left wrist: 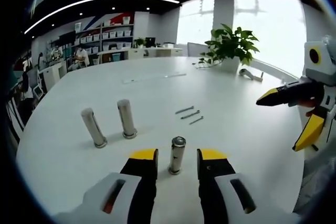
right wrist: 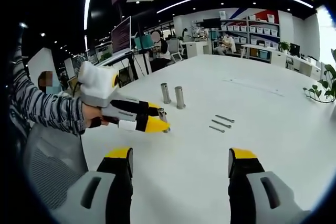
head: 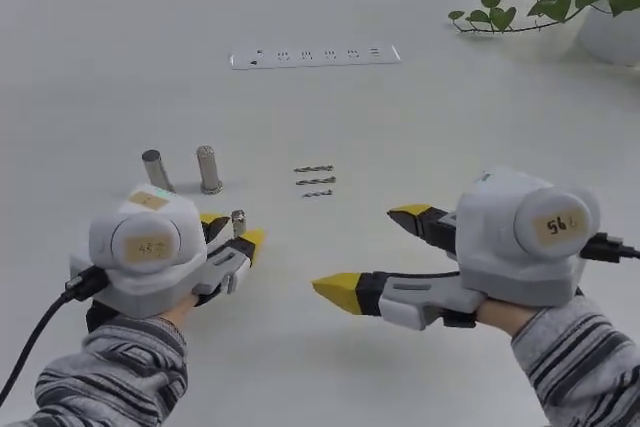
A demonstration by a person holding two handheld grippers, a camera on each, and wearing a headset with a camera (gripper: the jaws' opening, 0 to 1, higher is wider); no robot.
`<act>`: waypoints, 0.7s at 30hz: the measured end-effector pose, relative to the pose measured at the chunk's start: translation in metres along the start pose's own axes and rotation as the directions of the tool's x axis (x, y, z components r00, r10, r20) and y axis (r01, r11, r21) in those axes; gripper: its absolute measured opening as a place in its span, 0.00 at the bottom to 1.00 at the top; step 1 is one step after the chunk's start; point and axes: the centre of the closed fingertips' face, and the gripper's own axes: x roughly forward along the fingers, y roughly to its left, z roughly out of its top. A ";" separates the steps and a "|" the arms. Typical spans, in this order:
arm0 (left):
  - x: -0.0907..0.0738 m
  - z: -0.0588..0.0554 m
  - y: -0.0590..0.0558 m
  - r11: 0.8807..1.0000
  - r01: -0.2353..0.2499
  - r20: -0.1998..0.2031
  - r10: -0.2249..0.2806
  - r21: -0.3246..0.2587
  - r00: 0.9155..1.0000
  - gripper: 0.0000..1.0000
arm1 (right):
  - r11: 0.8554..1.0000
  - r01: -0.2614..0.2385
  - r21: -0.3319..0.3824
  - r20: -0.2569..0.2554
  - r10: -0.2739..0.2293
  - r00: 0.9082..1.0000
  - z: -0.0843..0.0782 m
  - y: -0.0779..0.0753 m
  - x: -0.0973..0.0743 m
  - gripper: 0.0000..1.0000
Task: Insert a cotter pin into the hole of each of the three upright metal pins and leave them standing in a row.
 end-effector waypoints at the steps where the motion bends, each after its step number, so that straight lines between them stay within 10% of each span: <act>1: -0.001 0.001 -0.001 1.000 0.005 0.000 -0.005 -0.002 1.000 0.30 | 1.000 -0.007 -0.014 -0.008 0.007 1.000 0.002 -0.003 0.001 0.71; 17: -0.032 0.011 -0.016 0.996 0.081 0.021 -0.082 0.037 0.996 0.71 | 0.976 -0.134 -0.172 -0.202 0.099 0.974 0.014 -0.038 0.031 0.55; 21: -0.039 0.010 -0.019 0.996 0.089 0.020 -0.090 0.032 0.996 0.78 | 0.958 -0.210 -0.193 -0.300 0.146 0.943 0.010 -0.041 0.039 0.50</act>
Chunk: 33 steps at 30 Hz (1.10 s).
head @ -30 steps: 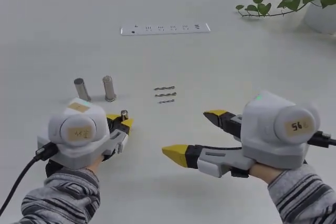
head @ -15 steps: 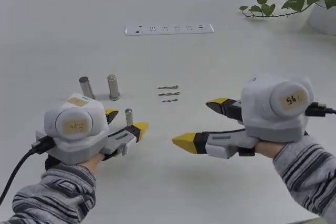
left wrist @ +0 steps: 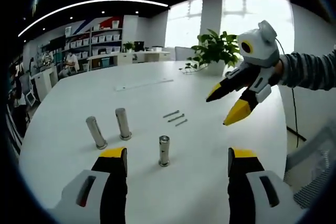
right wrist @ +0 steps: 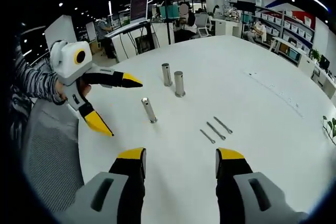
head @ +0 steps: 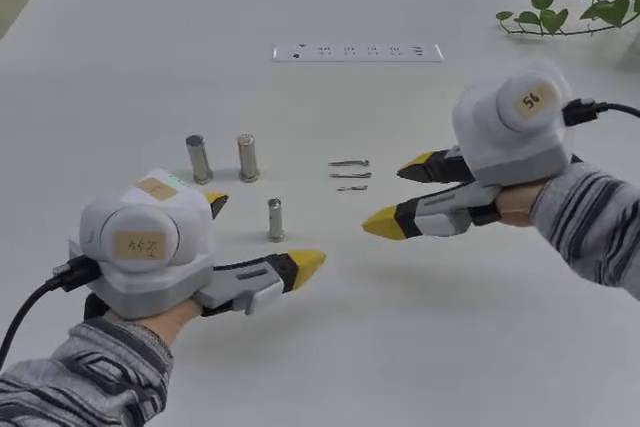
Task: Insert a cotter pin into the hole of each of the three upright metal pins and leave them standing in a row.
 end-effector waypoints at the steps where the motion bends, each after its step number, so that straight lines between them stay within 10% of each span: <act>1: -0.002 0.000 0.000 1.000 -0.005 0.002 0.005 -0.005 1.000 0.78 | 1.000 -0.010 -0.024 -0.029 0.009 1.000 -0.002 -0.002 0.003 0.50; 15: -0.019 -0.005 0.004 0.999 -0.034 -0.005 0.034 -0.010 0.999 0.92 | 0.984 -0.085 -0.154 -0.188 0.055 0.981 -0.006 -0.021 0.035 0.37; 33: -0.032 -0.019 0.022 0.992 -0.124 -0.012 0.123 -0.038 0.992 0.81 | 0.979 -0.107 -0.172 -0.277 0.056 0.959 -0.015 -0.044 0.061 0.16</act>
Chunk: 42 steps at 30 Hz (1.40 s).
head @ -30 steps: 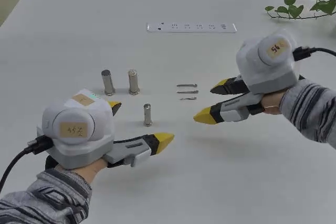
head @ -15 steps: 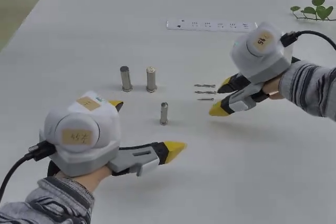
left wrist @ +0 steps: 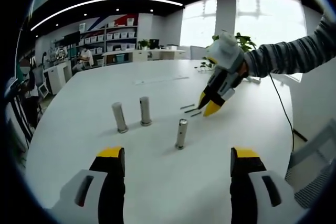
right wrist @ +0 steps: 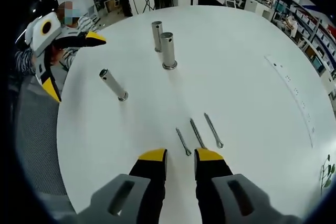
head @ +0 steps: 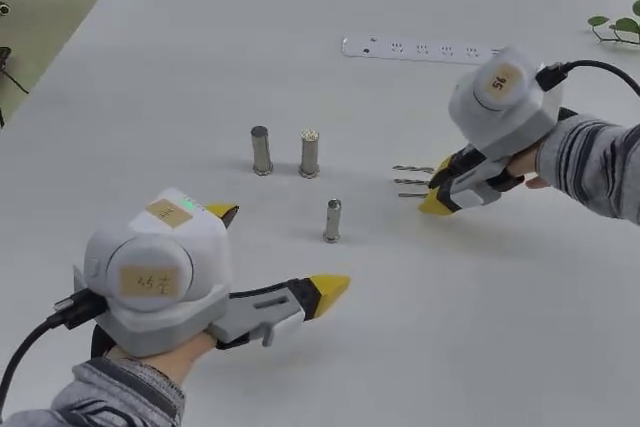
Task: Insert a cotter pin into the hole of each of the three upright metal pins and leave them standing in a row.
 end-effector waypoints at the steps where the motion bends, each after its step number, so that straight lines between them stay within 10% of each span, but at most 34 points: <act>1: -0.001 0.000 0.001 1.000 -0.003 0.001 0.003 0.001 1.000 0.80 | 1.000 -0.003 0.000 -0.001 0.003 1.000 0.000 0.000 0.001 0.14; 19: -0.003 -0.001 0.001 1.000 -0.009 -0.003 0.009 -0.007 1.000 0.75 | 0.979 -0.009 -0.203 -0.098 -0.011 0.995 -0.004 -0.005 0.008 0.00; 42: -0.004 0.008 -0.009 0.997 0.066 -0.001 -0.066 0.029 0.998 0.53 | 0.941 0.054 -0.334 0.057 -0.037 0.998 0.007 0.021 -0.014 0.00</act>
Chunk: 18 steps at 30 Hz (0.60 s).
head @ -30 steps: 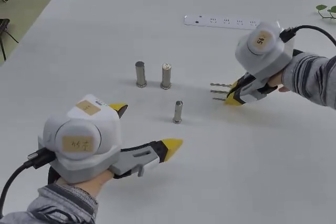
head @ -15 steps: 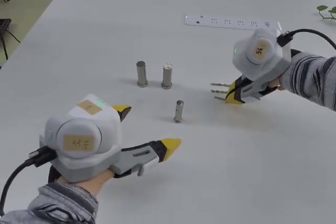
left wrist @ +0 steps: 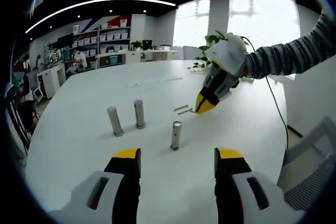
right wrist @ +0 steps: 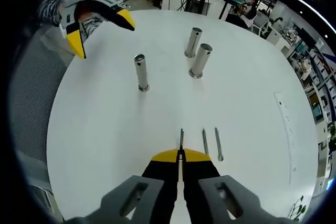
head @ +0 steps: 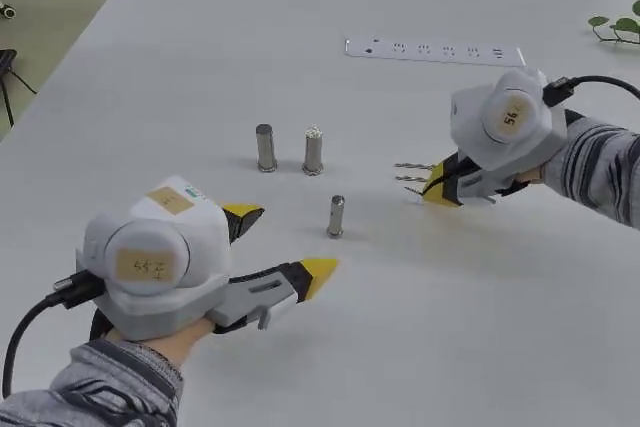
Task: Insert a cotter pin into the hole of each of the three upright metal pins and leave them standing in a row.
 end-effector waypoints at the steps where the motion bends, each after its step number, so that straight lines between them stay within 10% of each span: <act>1: 0.000 0.001 -0.001 1.000 0.003 -0.001 -0.003 0.002 1.000 0.53 | 1.000 0.007 -0.010 0.007 -0.007 1.000 0.002 0.002 -0.003 0.00; 18: 0.008 0.008 -0.029 0.994 0.101 -0.018 -0.100 0.041 0.995 0.40 | 0.988 0.043 -0.150 0.115 -0.025 0.993 0.043 0.042 -0.026 0.00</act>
